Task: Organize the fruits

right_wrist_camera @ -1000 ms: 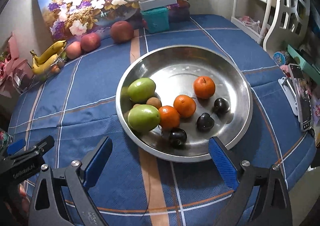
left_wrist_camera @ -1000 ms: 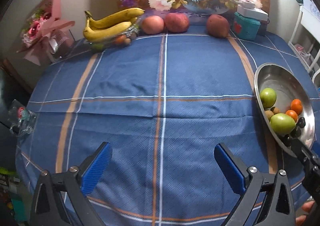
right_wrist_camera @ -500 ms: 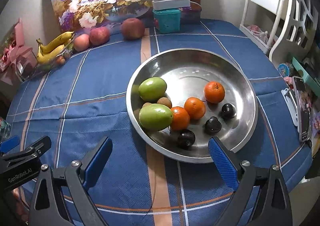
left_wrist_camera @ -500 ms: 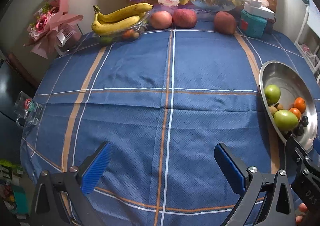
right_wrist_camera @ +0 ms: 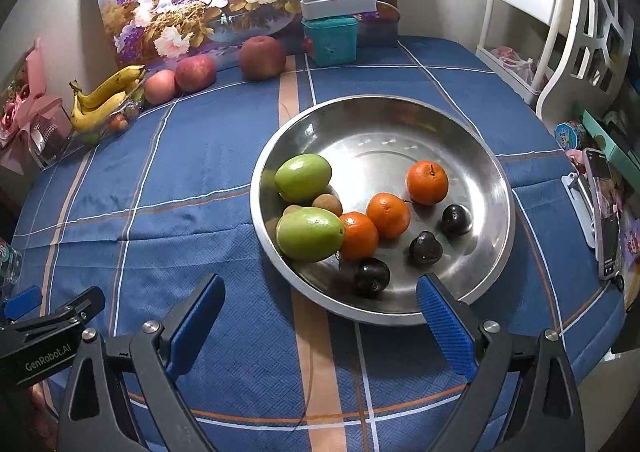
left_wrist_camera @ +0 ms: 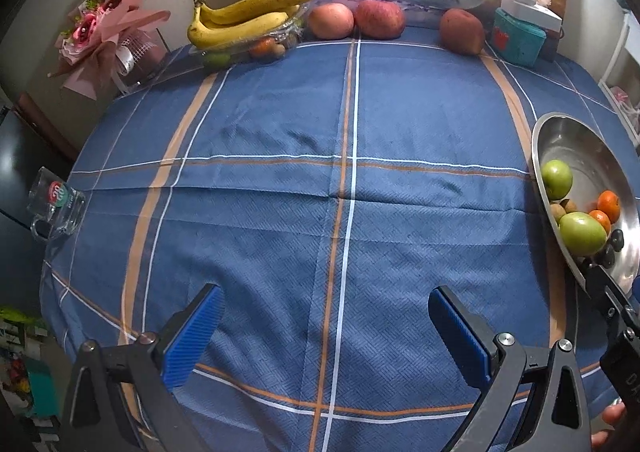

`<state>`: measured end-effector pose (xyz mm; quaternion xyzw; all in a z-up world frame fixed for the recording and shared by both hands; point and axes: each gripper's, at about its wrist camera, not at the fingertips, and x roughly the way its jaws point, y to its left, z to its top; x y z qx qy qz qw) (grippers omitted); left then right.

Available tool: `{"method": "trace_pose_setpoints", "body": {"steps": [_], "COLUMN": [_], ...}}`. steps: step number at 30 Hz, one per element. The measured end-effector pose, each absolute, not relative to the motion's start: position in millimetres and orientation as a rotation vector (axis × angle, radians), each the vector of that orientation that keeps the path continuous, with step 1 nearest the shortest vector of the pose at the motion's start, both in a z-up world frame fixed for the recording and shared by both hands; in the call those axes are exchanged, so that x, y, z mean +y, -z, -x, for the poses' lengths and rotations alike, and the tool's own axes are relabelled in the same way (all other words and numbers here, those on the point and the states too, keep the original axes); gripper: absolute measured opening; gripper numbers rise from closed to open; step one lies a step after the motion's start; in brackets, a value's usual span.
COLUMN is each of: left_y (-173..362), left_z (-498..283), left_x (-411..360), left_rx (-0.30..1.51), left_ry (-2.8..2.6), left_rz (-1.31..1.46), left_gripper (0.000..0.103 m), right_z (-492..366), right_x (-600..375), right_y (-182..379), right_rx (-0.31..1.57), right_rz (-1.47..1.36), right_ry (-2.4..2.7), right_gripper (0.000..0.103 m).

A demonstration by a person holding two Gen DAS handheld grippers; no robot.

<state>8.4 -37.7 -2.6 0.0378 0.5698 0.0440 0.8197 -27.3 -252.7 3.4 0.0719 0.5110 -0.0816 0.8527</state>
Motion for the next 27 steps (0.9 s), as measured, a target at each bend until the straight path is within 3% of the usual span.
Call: {"method": "trace_pose_setpoints", "body": {"steps": [27], "left_y": [14], "left_z": [-9], "left_x": [-31], "left_rx": [1.269], "left_ry": [-0.081], "left_rz": [-0.010], "left_gripper": [0.103], "right_z": [26], "right_x": [-247], "right_y": [1], "right_rx": [1.096], "right_rz": [-0.139], "right_ry": [0.165], "right_gripper": [0.097]}}
